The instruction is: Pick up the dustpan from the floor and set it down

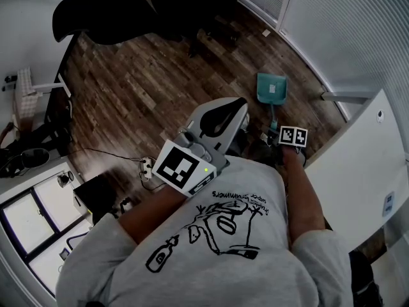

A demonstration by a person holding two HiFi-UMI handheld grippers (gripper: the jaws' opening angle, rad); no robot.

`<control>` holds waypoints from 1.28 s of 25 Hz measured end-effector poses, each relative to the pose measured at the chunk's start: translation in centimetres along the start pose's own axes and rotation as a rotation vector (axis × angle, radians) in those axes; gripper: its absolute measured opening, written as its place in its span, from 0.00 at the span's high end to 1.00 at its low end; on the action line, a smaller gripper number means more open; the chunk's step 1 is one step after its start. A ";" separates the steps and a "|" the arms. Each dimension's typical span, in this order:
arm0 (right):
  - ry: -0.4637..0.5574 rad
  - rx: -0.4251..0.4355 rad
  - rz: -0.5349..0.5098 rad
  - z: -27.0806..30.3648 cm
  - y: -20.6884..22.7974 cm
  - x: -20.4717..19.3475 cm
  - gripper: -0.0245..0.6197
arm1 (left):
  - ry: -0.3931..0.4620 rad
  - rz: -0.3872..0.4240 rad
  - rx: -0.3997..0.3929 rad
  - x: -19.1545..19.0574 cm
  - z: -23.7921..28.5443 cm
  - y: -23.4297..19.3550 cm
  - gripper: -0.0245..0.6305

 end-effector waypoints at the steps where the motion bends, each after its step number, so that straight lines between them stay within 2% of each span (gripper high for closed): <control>1: -0.002 -0.007 0.001 0.0 0.1 0.0 0.63 | 0.001 0.000 0.000 0.0 0.0 -0.1 0.96; 15: 0.021 -0.082 0.009 -1.1 0.5 0.2 0.60 | 0.008 -0.003 -0.013 0.2 -0.2 -0.4 0.96; 27: 0.166 -0.129 -0.084 -5.0 -2.0 2.6 0.60 | 0.033 -0.011 -0.050 0.5 0.9 -0.4 0.96; 32: 0.241 -0.141 -0.168 -7.1 -4.2 4.3 0.60 | 0.043 -0.009 -0.066 0.9 1.5 -0.4 0.96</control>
Point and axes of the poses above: the fingertips, and each gripper's own axes: z forward along the fingers, y to its right, x out of its top, the point moved 8 cm from there along -z, backward along the fingers, and after that the axes turned 3 degrees about x, right-handed, at the moved point
